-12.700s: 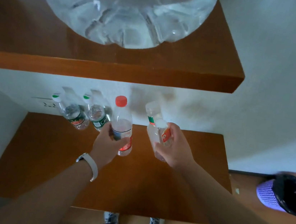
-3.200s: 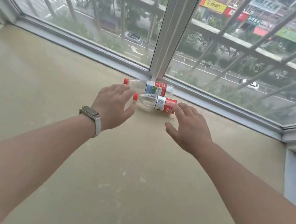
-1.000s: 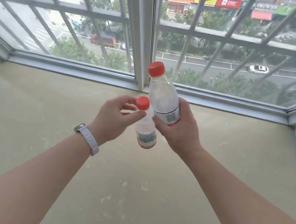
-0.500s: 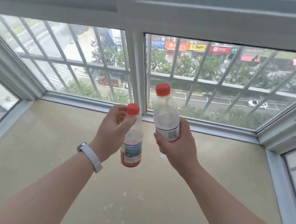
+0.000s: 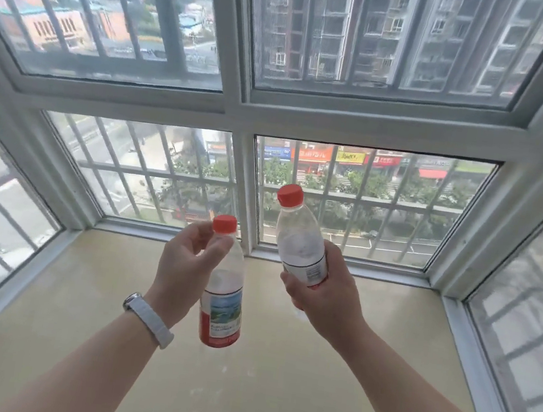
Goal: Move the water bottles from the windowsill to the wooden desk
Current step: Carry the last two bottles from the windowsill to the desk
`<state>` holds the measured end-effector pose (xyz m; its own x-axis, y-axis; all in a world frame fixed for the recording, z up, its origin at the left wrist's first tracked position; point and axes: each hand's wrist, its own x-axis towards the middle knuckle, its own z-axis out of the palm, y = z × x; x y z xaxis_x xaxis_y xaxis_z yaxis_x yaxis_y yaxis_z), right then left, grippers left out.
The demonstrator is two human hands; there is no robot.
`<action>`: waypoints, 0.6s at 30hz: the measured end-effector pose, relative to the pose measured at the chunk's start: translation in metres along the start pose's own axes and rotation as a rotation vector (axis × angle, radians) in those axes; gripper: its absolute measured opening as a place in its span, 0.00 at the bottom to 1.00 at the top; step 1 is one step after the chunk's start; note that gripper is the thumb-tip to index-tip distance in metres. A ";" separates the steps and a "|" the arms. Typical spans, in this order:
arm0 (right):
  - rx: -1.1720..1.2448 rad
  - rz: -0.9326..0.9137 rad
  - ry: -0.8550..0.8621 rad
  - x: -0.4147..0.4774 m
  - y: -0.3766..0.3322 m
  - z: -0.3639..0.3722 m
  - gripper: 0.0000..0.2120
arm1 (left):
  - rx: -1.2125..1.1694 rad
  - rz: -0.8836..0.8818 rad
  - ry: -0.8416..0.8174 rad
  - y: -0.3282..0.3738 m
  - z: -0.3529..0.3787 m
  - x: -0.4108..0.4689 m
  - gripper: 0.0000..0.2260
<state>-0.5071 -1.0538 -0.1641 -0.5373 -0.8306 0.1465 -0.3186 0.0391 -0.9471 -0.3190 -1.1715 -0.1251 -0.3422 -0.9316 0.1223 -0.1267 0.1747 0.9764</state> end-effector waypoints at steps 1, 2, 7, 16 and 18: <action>-0.004 -0.006 0.010 -0.009 -0.007 0.000 0.23 | -0.009 0.005 -0.016 0.003 -0.006 -0.005 0.11; -0.005 -0.007 0.023 -0.017 -0.013 0.001 0.23 | -0.021 0.010 -0.030 0.006 -0.012 -0.009 0.12; -0.019 -0.015 0.095 -0.062 -0.043 0.019 0.22 | -0.053 0.076 -0.111 0.016 -0.049 -0.027 0.13; 0.053 0.010 0.228 -0.141 -0.098 0.073 0.17 | -0.115 0.125 -0.199 0.017 -0.122 -0.050 0.10; 0.014 0.008 0.267 -0.162 -0.109 0.078 0.17 | -0.153 0.116 -0.235 0.016 -0.128 -0.055 0.12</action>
<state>-0.3242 -0.9669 -0.1066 -0.7274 -0.6541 0.2075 -0.3038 0.0359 -0.9521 -0.1832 -1.1585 -0.0931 -0.5547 -0.8058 0.2074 0.0612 0.2090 0.9760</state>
